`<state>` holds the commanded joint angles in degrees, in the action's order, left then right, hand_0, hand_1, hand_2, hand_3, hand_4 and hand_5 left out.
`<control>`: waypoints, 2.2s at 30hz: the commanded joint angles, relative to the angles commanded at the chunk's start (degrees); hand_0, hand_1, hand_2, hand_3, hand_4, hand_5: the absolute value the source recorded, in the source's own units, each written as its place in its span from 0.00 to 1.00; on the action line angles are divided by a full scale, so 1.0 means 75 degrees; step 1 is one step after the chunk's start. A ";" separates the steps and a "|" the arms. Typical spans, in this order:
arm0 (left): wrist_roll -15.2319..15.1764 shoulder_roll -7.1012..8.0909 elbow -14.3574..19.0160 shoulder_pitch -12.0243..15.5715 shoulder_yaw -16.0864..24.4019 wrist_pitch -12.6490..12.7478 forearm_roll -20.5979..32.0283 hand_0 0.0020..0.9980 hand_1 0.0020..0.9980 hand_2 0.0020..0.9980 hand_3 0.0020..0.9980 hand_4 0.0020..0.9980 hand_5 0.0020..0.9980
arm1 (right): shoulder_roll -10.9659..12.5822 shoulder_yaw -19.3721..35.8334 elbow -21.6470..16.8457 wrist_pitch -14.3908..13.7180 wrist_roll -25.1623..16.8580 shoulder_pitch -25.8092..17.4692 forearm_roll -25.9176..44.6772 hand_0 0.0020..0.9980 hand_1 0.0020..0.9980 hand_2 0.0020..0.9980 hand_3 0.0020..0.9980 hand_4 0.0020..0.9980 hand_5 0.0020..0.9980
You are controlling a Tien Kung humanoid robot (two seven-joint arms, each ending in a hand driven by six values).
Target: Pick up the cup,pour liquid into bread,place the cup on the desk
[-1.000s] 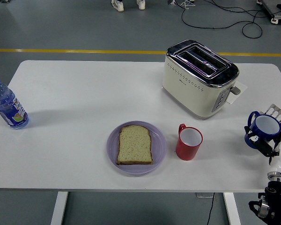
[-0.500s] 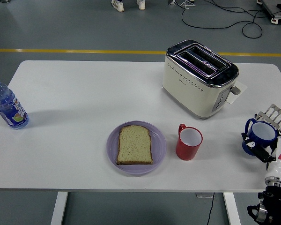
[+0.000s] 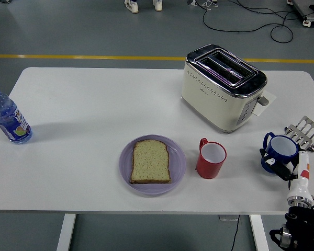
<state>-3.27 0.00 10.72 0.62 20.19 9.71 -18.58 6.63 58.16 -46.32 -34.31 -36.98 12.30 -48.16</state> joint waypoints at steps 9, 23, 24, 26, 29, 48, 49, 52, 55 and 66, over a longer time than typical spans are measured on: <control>-0.0002 0.0000 -0.0002 -0.0013 0.0019 0.0001 -0.0005 0.65 0.64 0.64 0.53 0.30 0.77 | -0.0049 -0.0251 0.0099 0.0009 0.0000 0.0040 0.0106 0.44 0.42 0.55 0.53 0.59 0.00; -0.0004 0.0000 -0.0003 -0.0024 0.0025 0.0000 -0.0003 0.65 0.64 0.64 0.53 0.29 0.77 | -0.0060 -0.0426 0.0120 0.0062 0.0000 0.0084 0.0104 0.45 0.41 0.55 0.53 0.63 0.00; -0.0004 0.0000 -0.0003 -0.0025 0.0028 0.0000 -0.0006 0.65 0.64 0.64 0.53 0.29 0.77 | -0.0061 -0.0429 0.0123 0.0082 0.0000 0.0086 0.0071 0.45 0.41 0.55 0.53 0.63 0.00; -0.0004 0.0000 -0.0001 -0.0026 0.0037 0.0000 -0.0010 0.65 0.64 0.64 0.53 0.29 0.77 | -0.0062 -0.0427 0.0128 0.0115 0.0000 0.0089 0.0003 0.47 0.39 0.54 0.54 0.73 0.05; -0.0004 0.0000 -0.0001 -0.0028 0.0040 -0.0001 -0.0011 0.65 0.64 0.64 0.53 0.29 0.77 | -0.0064 -0.0409 0.0139 0.0174 0.0000 0.0092 -0.0138 0.47 0.39 0.54 0.54 0.73 0.05; 0.0000 0.0000 -0.0006 -0.0035 0.0037 -0.0001 -0.0016 0.65 0.64 0.64 0.53 0.29 0.77 | -0.0071 -0.0215 0.0232 0.0266 0.0051 0.0079 -0.0536 0.67 0.51 0.68 0.82 0.90 0.14; 0.0000 0.0000 -0.0007 -0.0031 0.0038 -0.0002 -0.0017 0.65 0.64 0.64 0.53 0.29 0.77 | -0.0071 -0.0214 0.0232 0.0267 0.0059 0.0075 -0.0542 0.70 0.54 0.70 0.85 0.90 0.14; 0.0001 0.0000 -0.0008 -0.0021 0.0032 -0.0001 -0.0010 0.65 0.64 0.64 0.53 0.29 0.77 | -0.0072 -0.0203 0.0230 0.0262 0.0058 0.0064 -0.0568 0.70 0.54 0.70 0.85 0.90 0.14; 0.0004 0.0000 -0.0011 -0.0012 0.0005 -0.0001 -0.0006 0.65 0.64 0.64 0.53 0.29 0.77 | -0.0071 -0.0197 0.0229 0.0261 0.0052 0.0053 -0.0594 0.72 0.55 0.73 0.87 0.91 0.13; 0.0007 0.0000 -0.0020 0.0039 -0.0082 -0.0005 0.0028 0.65 0.64 0.64 0.53 0.29 0.77 | -0.0067 -0.0091 0.0238 0.0228 0.0083 -0.0006 -0.0917 0.76 0.58 0.76 0.87 0.91 0.13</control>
<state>-3.22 0.00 10.57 0.92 19.58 9.67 -18.37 6.13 57.48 -44.53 -32.60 -36.36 12.25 -55.03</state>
